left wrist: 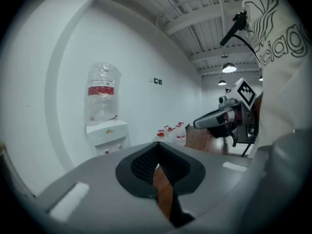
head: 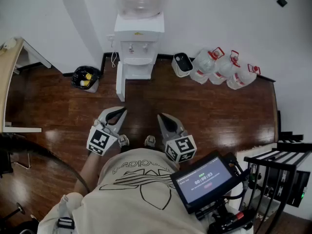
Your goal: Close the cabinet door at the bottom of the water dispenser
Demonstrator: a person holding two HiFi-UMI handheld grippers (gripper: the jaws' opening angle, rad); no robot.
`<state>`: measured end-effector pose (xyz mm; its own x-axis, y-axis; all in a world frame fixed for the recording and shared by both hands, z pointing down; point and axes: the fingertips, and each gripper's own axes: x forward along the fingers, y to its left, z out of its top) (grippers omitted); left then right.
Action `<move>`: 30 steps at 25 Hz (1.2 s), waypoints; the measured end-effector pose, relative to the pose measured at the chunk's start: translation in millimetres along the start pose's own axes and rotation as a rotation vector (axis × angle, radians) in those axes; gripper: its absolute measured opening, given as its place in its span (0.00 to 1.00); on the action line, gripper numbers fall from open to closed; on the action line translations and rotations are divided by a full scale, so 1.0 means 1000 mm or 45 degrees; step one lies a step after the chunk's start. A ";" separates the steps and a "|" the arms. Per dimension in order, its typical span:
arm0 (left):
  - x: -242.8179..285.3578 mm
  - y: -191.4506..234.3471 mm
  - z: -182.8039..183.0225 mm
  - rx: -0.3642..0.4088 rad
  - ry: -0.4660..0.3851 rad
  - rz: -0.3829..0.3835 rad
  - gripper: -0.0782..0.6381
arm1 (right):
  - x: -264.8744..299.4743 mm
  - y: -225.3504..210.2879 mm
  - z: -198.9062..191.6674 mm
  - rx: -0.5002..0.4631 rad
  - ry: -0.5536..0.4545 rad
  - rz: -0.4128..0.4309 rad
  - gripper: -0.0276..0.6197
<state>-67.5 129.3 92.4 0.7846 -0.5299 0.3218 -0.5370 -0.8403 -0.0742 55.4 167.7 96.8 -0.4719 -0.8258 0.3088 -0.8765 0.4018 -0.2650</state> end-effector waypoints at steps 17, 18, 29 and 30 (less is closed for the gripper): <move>0.022 0.041 -0.088 -0.100 0.161 0.213 0.14 | 0.037 -0.091 -0.067 0.044 0.151 0.050 0.05; 0.028 0.054 -0.089 -0.131 0.128 0.255 0.14 | 0.051 -0.091 -0.065 0.039 0.128 0.049 0.05; 0.085 0.123 -0.231 -0.431 0.087 0.427 0.14 | 0.151 -0.153 -0.166 0.145 0.110 -0.005 0.25; 0.086 0.124 -0.257 -0.446 0.131 0.447 0.14 | 0.152 -0.165 -0.185 0.152 0.128 -0.006 0.38</move>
<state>-145.7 9.1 353.3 0.5132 -0.7447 0.4267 -0.8484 -0.5154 0.1209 111.1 49.2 356.7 -0.4805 -0.7812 0.3986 -0.8639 0.3435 -0.3683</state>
